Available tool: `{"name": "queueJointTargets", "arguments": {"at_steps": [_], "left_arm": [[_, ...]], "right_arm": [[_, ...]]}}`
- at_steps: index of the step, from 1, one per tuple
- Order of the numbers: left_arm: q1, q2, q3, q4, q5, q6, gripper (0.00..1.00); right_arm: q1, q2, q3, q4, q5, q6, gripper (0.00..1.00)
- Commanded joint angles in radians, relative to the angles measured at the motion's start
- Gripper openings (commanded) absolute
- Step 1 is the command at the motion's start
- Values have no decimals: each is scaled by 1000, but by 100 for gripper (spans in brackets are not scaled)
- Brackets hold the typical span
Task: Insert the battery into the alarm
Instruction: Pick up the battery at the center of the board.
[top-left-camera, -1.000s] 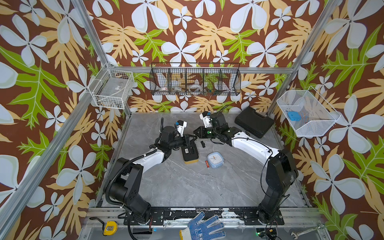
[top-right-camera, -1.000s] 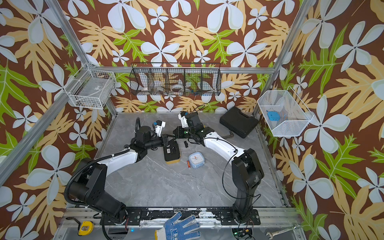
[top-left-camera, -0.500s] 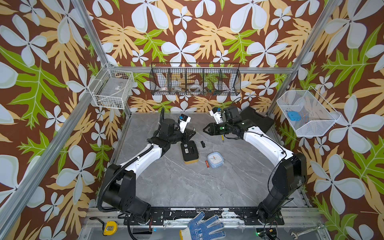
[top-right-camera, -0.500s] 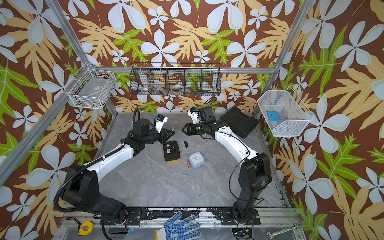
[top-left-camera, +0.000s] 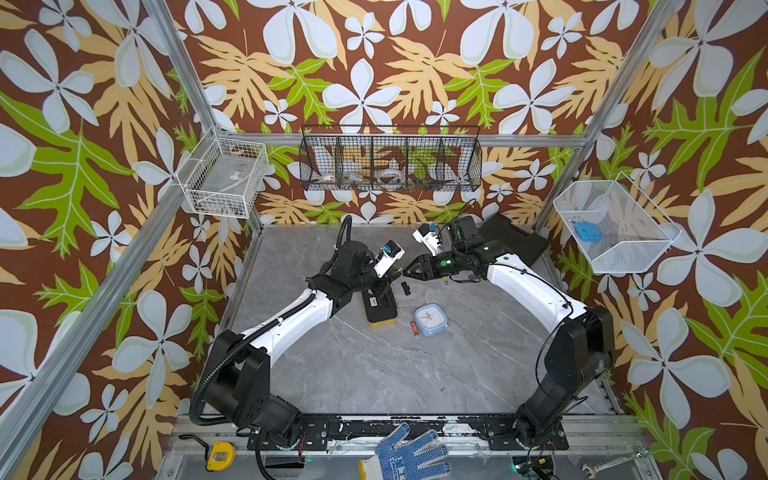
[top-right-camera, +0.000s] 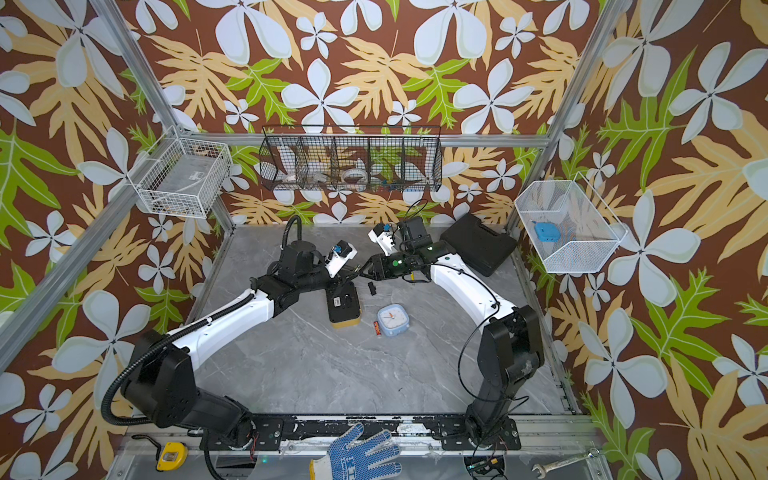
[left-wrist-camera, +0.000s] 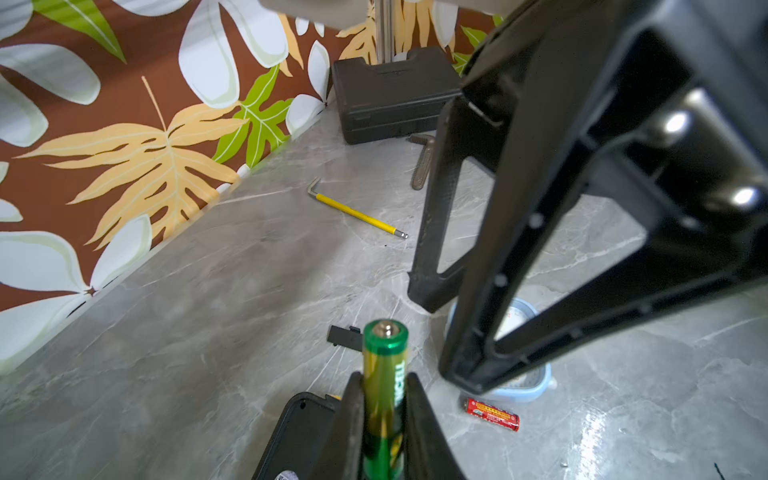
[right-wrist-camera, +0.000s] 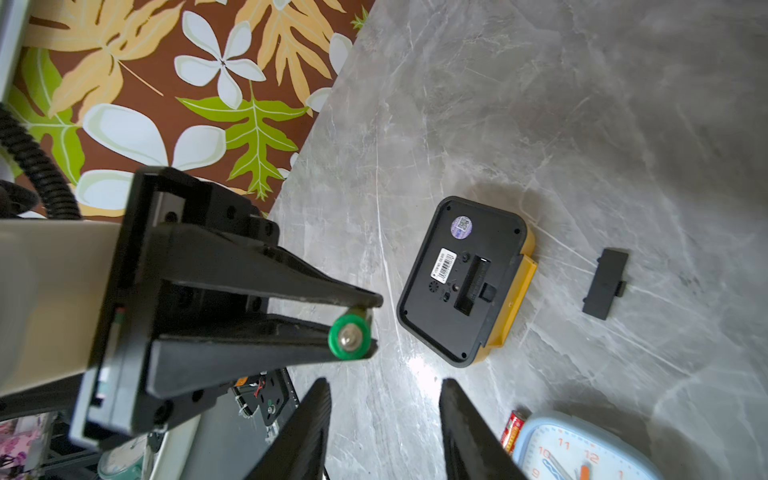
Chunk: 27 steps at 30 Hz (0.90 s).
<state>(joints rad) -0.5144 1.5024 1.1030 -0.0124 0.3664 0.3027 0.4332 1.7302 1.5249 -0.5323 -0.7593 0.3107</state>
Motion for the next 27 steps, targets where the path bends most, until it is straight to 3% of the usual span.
{"name": "queueJointTargets", "arguments": {"at_steps": [1,27], "left_arm": [[-16,-11,-4,-1,-10,51,2],[-44,-1,15,-16,-16,105,2]], "right_arm": [[1,5,-6,43,-23,31,44],[2,28,-35,80,-74,87,12]]}}
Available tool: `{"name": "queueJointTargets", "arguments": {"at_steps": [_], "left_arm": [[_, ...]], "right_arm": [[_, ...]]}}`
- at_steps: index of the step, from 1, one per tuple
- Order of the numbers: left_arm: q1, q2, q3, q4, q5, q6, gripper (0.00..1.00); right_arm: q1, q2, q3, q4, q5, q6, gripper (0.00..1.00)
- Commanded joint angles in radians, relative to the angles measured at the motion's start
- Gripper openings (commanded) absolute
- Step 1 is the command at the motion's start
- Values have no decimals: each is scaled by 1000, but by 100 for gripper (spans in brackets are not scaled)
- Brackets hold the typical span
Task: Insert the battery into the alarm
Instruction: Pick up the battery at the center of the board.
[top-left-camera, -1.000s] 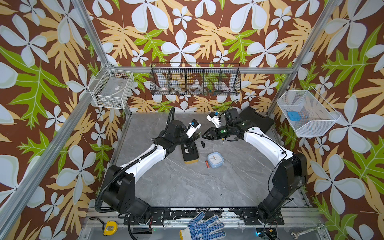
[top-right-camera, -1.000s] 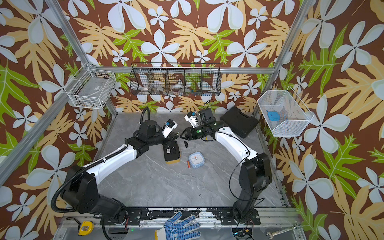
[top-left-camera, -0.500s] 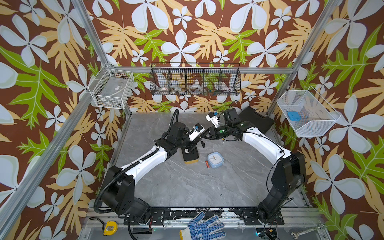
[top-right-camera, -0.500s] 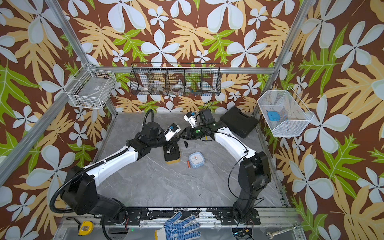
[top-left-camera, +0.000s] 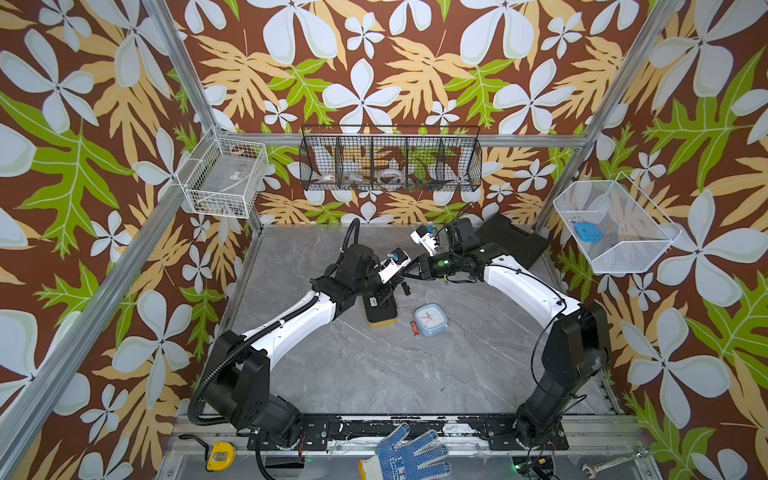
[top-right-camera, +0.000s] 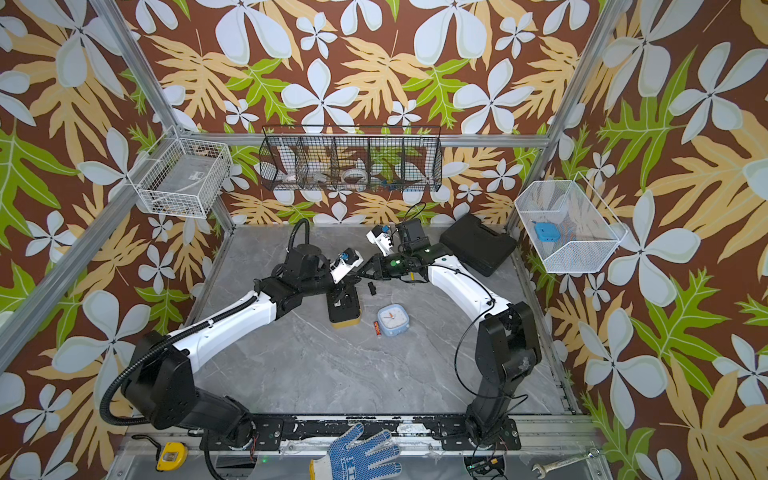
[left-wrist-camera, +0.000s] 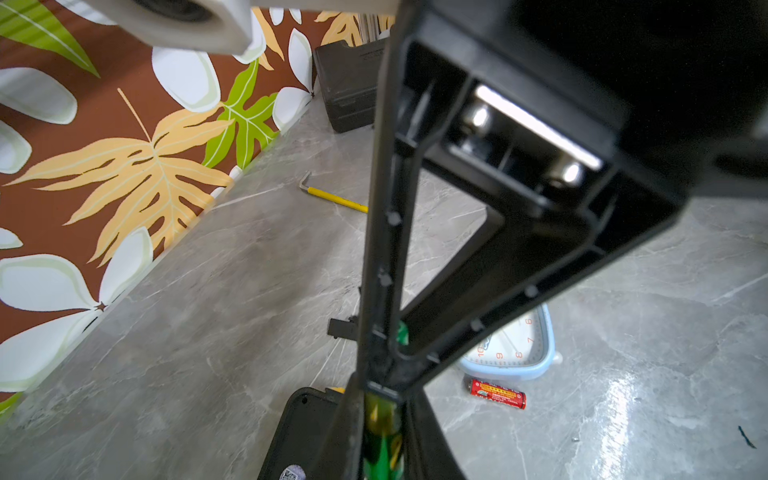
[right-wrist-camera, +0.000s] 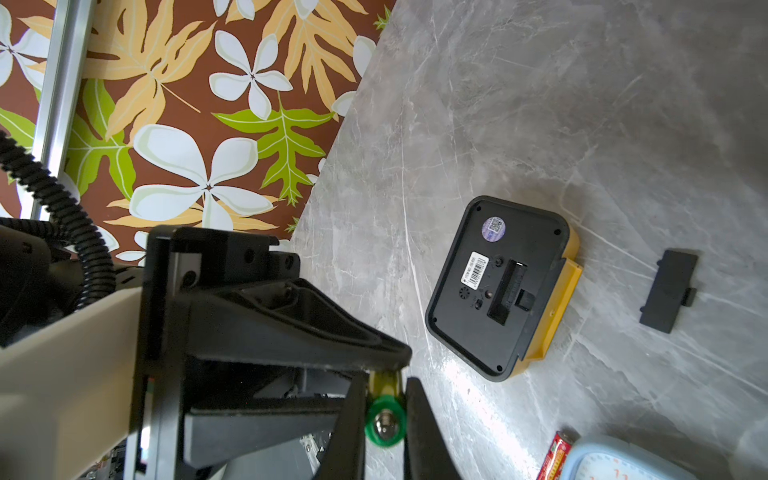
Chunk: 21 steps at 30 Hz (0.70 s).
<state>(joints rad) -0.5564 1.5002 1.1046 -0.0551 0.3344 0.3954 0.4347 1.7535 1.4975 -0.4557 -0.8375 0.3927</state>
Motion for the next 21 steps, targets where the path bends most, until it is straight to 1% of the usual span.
{"name": "queueJointTargets", "arguments": {"at_steps": [1,2,3,4,7,10,12,14,16,17,19,21], "left_arm": [[-2,3,15,26,14,13,2],[-2,7,16,25,12,12,2],[-2,8,18,24,11,10,4],[-2,12,22,21,9,3,10],[0,12,20,16,-2,-38,33],[7,-12,-19,42,-17,-117,49],[33,-47,-66,105,-3,-213,55],[85,-87,-127,208,28,-366,61],[146,-120,-189,335,67,-579,66],[163,-131,-212,399,68,-685,68],[188,-134,-245,522,80,-916,69],[190,-122,-260,637,92,-1164,69]], "right_arm": [[2,4,-7,1,6,3,11],[1,3,-8,0,12,3,11],[2,0,-8,3,24,4,10],[2,-4,-11,9,37,9,10],[1,-19,-32,72,78,52,9],[2,-33,-64,153,126,101,8],[2,-38,-83,209,161,128,8],[1,-43,-103,278,195,151,8],[1,-51,-127,369,232,177,8],[1,-54,-138,415,245,190,8],[5,-69,-172,528,280,215,8],[10,-88,-204,630,304,219,8]]}}
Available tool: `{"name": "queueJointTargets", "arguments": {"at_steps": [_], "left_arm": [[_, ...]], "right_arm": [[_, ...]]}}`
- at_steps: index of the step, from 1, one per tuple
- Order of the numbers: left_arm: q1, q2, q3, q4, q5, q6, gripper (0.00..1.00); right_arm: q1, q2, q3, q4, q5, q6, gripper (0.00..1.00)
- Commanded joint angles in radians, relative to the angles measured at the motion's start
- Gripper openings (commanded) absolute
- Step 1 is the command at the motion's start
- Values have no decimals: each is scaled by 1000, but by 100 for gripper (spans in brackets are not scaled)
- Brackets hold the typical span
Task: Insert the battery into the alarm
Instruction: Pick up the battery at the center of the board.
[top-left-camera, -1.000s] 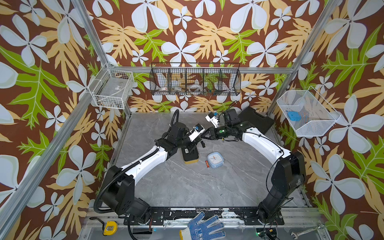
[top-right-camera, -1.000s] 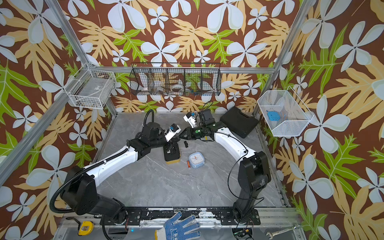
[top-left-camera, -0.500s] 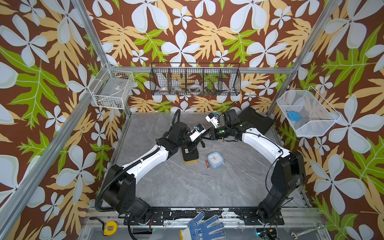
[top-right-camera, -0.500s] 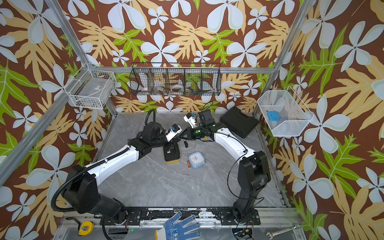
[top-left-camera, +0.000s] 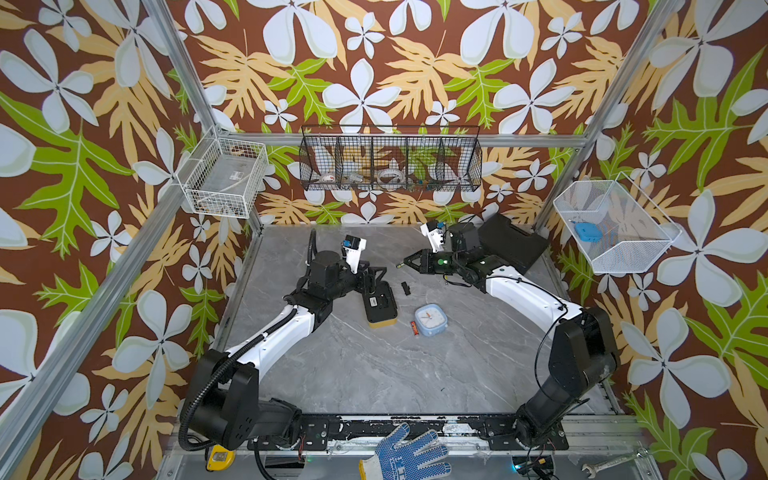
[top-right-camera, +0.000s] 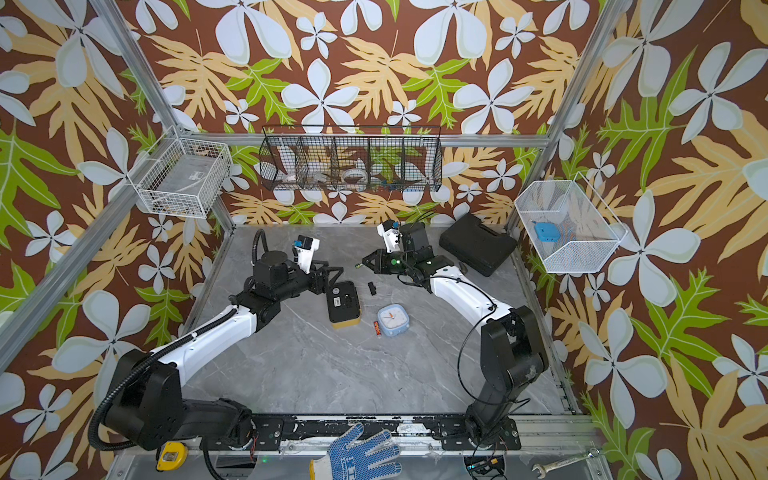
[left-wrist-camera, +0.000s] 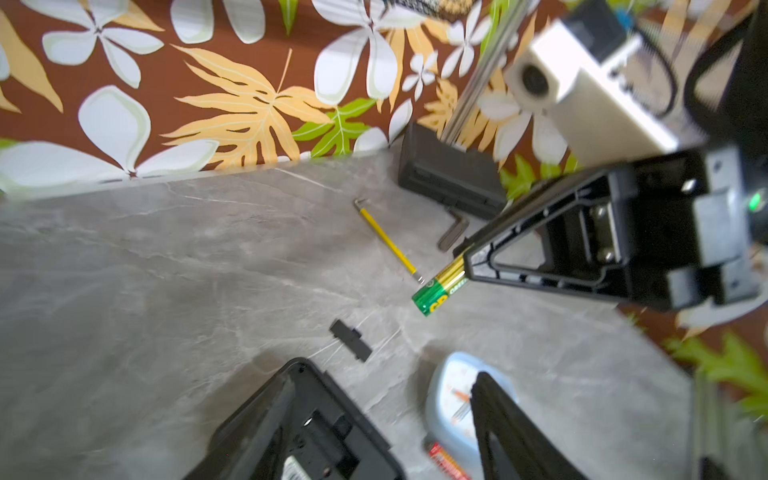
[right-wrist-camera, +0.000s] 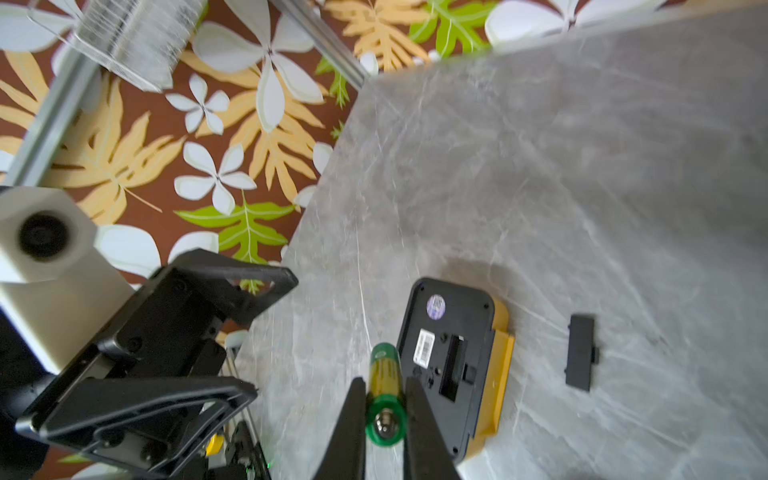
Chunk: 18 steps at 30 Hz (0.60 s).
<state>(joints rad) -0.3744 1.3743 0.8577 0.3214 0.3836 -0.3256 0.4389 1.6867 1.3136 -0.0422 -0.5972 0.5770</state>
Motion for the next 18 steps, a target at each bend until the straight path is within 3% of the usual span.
{"name": "queueJointTargets", "arguments": {"at_steps": [1,4,7,12,18], "left_arm": [[8,12,-26,337,43,-574,69],[-2,54,-97,620,-11,-955,67],[-36,90,-128,777,-83,-1161,67],[-102,133,-98,841,-158,-1301,67],[-112,139,-111,863,-216,-1367,62]], "right_arm": [[10,-31,-40,266,90,35,8],[20,-55,-90,403,124,48,8],[39,-70,-127,502,148,43,9],[78,-82,-156,558,179,0,9],[89,-109,-234,674,191,37,9]]}}
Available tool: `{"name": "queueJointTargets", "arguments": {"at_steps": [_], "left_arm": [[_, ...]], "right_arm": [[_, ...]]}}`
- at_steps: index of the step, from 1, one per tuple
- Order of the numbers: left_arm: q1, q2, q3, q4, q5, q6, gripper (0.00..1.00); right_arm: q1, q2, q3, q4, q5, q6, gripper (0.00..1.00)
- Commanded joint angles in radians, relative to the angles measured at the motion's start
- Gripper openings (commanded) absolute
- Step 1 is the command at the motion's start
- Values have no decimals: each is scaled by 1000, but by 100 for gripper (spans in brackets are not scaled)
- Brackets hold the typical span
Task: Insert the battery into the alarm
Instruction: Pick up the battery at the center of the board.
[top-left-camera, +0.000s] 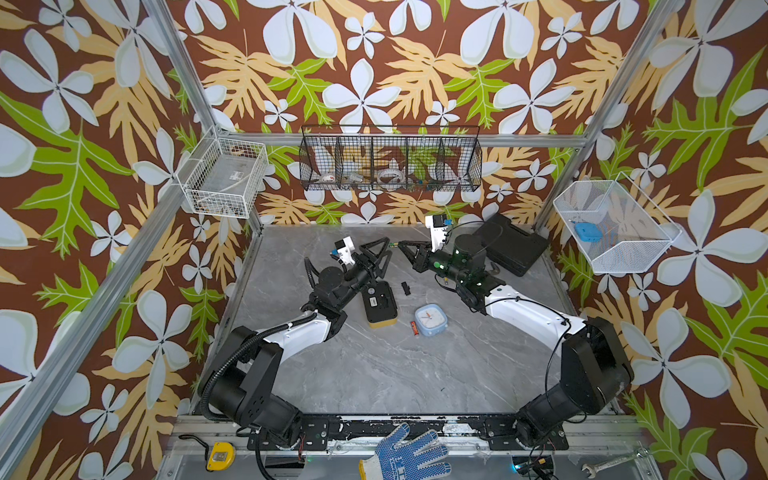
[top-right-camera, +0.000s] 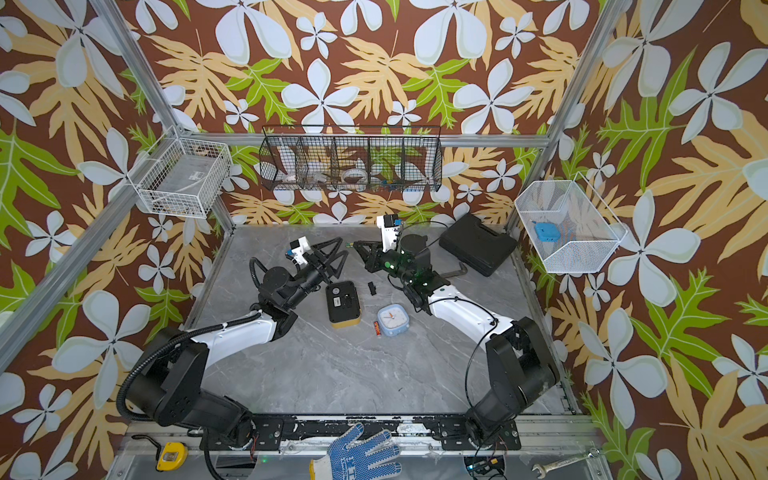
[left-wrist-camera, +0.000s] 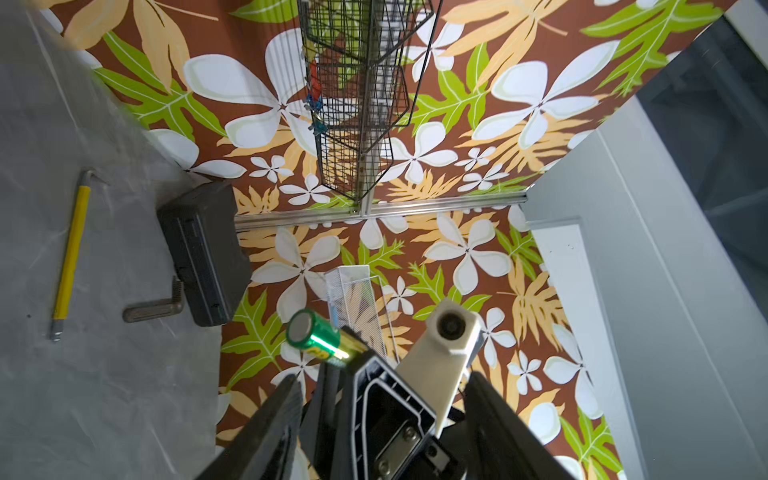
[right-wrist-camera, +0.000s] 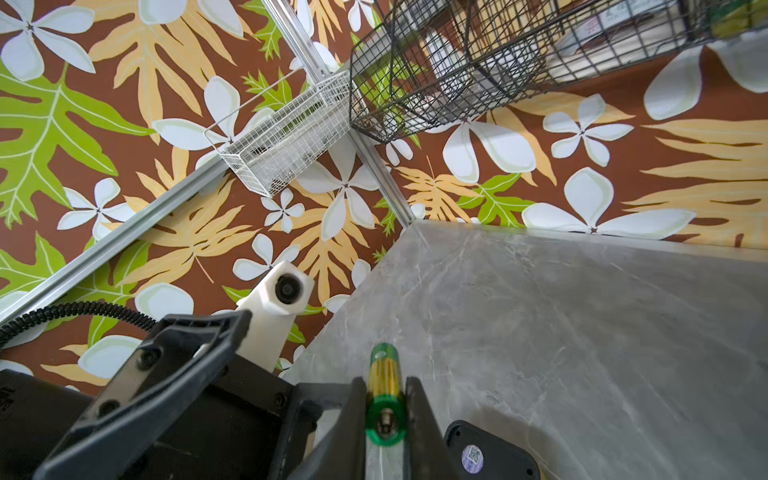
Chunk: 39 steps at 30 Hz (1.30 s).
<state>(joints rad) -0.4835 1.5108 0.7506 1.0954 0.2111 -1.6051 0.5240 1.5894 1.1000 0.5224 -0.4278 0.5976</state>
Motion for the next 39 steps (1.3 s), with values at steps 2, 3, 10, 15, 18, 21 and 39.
{"name": "queueJointTargets", "arguments": {"at_steps": [2,3,10,15,18,21,39], "left_arm": [[-3,-1,-14,90,-59,-93,61],[-3,-3,-17,87,-63,-93,60],[-6,34,12,105,-50,-108,56],[-10,47,32,110,-40,-108,49],[-12,49,26,118,-42,-111,42],[-12,54,22,129,-39,-118,36],[6,70,38,121,29,-49,13]], "right_arm": [[8,-24,-44,142,27,25,9],[9,-31,-59,162,27,30,9],[31,-37,-84,207,17,37,9],[48,-23,-103,236,17,54,9],[54,-13,-103,247,17,60,9],[54,-7,-108,264,21,66,9],[68,3,-89,149,54,28,25]]}}
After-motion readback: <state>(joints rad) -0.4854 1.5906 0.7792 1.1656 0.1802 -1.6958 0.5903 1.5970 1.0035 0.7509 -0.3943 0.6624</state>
